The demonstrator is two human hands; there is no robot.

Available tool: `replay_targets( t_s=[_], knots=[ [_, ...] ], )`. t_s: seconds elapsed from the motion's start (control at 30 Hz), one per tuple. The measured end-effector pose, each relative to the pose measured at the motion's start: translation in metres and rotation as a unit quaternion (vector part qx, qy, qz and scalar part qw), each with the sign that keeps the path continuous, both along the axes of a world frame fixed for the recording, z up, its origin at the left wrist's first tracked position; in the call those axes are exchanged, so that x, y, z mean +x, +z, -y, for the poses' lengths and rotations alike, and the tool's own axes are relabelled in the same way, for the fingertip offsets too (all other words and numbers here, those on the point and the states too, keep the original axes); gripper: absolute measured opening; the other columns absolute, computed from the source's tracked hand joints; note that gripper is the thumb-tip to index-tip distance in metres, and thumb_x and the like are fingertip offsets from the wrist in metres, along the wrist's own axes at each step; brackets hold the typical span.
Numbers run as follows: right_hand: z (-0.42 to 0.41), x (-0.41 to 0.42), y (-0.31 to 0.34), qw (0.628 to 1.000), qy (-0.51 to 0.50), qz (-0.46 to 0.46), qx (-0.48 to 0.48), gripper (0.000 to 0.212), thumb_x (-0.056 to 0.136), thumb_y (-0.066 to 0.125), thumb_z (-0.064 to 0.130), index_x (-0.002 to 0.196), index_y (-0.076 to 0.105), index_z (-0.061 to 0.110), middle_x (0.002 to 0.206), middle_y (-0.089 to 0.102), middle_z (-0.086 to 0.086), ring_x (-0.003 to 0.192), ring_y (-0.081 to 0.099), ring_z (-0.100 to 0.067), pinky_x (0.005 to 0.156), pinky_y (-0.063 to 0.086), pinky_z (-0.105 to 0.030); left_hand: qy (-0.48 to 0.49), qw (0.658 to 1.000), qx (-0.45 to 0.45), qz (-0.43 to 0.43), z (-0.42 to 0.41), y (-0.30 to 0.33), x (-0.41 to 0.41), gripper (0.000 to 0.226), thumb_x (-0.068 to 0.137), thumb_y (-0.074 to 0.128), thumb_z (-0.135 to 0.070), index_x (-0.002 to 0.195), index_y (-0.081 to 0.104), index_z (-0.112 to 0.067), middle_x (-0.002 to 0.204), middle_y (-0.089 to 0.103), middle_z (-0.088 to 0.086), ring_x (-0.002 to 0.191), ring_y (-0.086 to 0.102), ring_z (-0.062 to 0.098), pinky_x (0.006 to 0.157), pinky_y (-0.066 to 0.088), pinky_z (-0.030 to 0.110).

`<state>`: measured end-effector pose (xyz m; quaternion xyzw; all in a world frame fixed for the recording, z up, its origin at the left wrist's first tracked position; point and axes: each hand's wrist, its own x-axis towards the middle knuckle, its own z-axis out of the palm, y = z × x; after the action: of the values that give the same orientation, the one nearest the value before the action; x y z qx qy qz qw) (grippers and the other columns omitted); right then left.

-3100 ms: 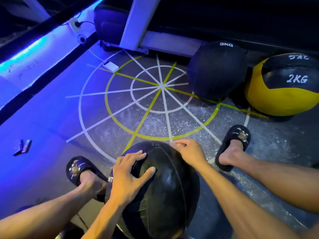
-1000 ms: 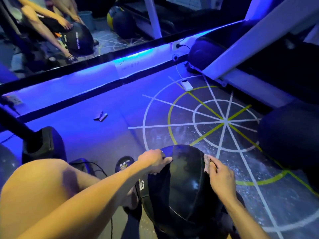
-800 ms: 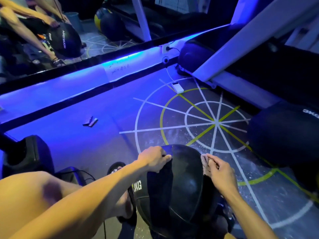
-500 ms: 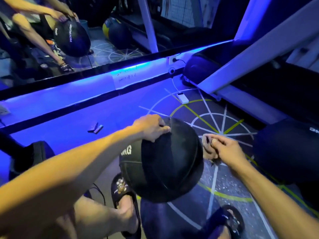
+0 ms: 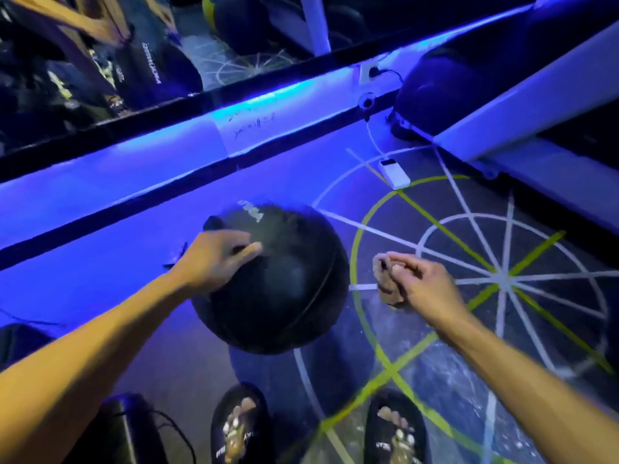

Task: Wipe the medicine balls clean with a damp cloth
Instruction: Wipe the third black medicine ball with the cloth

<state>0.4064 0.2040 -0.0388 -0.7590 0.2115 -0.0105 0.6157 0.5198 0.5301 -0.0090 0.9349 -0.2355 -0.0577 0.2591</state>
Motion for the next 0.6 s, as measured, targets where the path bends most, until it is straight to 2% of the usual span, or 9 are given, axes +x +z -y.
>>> replay_targets(
  t_s=[0.03,0.1,0.2,0.27,0.3,0.37,0.47,0.53,0.6],
  knots=[
    [-0.005,0.01,-0.019,0.999,-0.009,0.014,-0.03,0.029,0.102,0.054,0.002,0.116,0.073,0.02,0.075,0.072,0.02,0.064,0.067,0.002,0.056,0.047,-0.01,0.015,1.0,-0.011,-0.012,-0.014,-0.016,0.001,0.062,0.093,0.041,-0.07,0.069,0.045,-0.013,0.062,0.04,-0.008,0.056,0.038,0.005,0.057,0.032,0.031],
    [-0.023,0.026,-0.05,0.997,-0.021,0.031,-0.07,0.031,0.1,0.059,0.008,0.12,0.072,0.028,0.096,0.073,0.023,0.081,0.066,0.015,0.07,0.048,-0.005,0.051,0.997,-0.032,-0.044,-0.039,-0.026,0.004,0.065,0.09,0.044,-0.072,0.072,0.054,-0.011,0.06,0.047,-0.007,0.056,0.043,0.009,0.057,0.038,0.028],
    [-0.066,0.038,-0.083,0.995,-0.003,0.065,-0.08,0.034,0.1,0.063,0.02,0.132,0.069,0.03,0.123,0.07,0.021,0.108,0.064,0.011,0.097,0.051,-0.018,0.031,0.999,0.044,-0.007,-0.068,-0.012,0.011,0.059,0.086,0.052,-0.068,0.068,0.066,-0.013,0.067,0.06,-0.003,0.067,0.056,0.007,0.058,0.04,0.016],
    [-0.094,0.037,-0.097,0.993,0.027,0.091,-0.075,0.04,0.1,0.063,0.016,0.138,0.065,0.03,0.135,0.063,0.023,0.124,0.058,0.008,0.107,0.048,-0.024,0.042,0.997,0.052,0.032,-0.075,-0.002,0.023,0.054,0.084,0.054,-0.069,0.066,0.066,-0.02,0.076,0.064,-0.005,0.075,0.058,0.003,0.062,0.039,0.012],
    [-0.105,0.037,-0.103,0.991,0.027,0.104,-0.075,0.043,0.1,0.062,0.013,0.14,0.063,0.03,0.139,0.06,0.024,0.13,0.053,0.007,0.11,0.045,-0.023,0.058,0.996,0.04,0.049,-0.077,0.0,0.03,0.05,0.083,0.054,-0.07,0.071,0.067,-0.023,0.082,0.065,-0.008,0.08,0.059,0.004,0.065,0.039,0.011],
    [-0.114,0.035,-0.111,0.989,0.023,0.125,-0.076,0.047,0.1,0.061,0.007,0.141,0.061,0.03,0.143,0.056,0.025,0.138,0.046,0.005,0.113,0.041,-0.023,0.096,0.993,-0.008,0.074,-0.075,-0.002,0.049,0.046,0.083,0.056,-0.07,0.093,0.069,-0.027,0.101,0.067,-0.011,0.097,0.061,0.006,0.087,0.043,0.02],
    [-0.12,0.028,-0.121,0.976,0.036,0.187,-0.109,0.05,0.098,0.061,0.001,0.143,0.06,0.024,0.148,0.055,0.017,0.144,0.042,-0.003,0.115,0.039,-0.028,0.104,0.992,-0.025,0.066,-0.06,-0.007,0.076,0.066,0.081,0.054,-0.078,0.134,0.061,-0.039,0.145,0.053,-0.011,0.135,0.048,0.008,0.112,0.035,0.029],
    [-0.126,0.02,-0.125,0.964,0.052,0.228,-0.13,0.051,0.096,0.061,-0.001,0.143,0.06,0.019,0.15,0.054,0.011,0.145,0.042,-0.01,0.117,0.037,-0.028,0.087,0.995,-0.01,0.047,-0.045,-0.021,0.088,0.077,0.08,0.05,-0.083,0.145,0.054,-0.042,0.158,0.04,-0.011,0.145,0.035,0.002,0.118,0.026,0.027],
    [-0.129,0.009,-0.128,0.951,0.068,0.258,-0.157,0.049,0.095,0.062,-0.002,0.141,0.061,0.015,0.15,0.055,0.008,0.144,0.045,-0.013,0.116,0.039,-0.032,0.079,0.997,-0.011,0.009,-0.036,-0.042,0.088,0.079,0.08,0.048,-0.087,0.145,0.056,-0.041,0.159,0.042,-0.009,0.147,0.036,0.003,0.124,0.027,0.035]
  ],
)
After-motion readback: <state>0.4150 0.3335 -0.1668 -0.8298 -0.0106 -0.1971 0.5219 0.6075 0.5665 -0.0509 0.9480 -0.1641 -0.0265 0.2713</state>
